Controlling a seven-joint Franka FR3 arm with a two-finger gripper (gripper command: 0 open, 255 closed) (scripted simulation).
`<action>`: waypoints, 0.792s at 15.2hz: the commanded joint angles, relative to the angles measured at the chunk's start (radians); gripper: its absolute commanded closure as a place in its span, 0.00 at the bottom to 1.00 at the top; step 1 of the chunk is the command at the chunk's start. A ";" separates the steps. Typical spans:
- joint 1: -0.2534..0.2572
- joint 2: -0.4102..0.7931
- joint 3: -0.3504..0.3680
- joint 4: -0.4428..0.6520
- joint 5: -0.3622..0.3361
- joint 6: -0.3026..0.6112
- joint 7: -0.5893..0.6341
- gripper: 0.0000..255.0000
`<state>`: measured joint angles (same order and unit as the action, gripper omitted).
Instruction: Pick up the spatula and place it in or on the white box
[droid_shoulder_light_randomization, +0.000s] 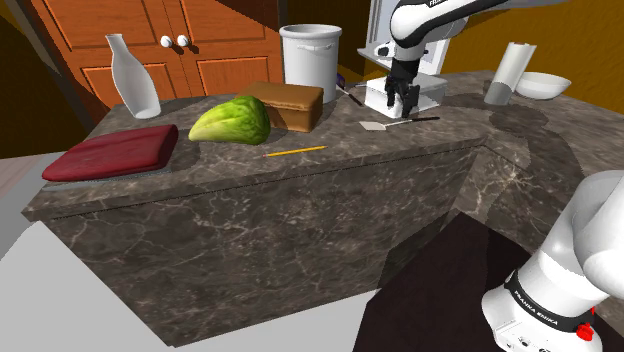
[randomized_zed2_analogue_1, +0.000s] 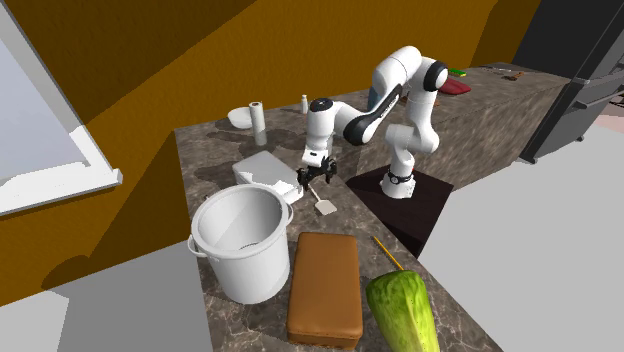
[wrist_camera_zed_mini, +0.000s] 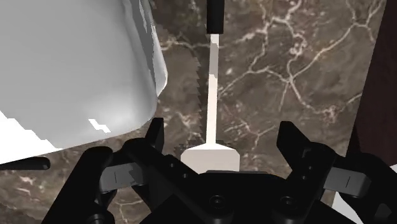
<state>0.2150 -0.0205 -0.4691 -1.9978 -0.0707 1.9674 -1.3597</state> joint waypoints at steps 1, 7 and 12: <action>0.000 0.024 -0.001 -0.007 0.008 0.026 -0.019 0.00; -0.005 0.048 -0.003 -0.058 0.018 0.099 -0.027 0.00; -0.006 0.048 -0.002 -0.057 0.018 0.099 -0.027 0.00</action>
<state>0.2115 0.0260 -0.4686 -2.0535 -0.0519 2.0667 -1.3867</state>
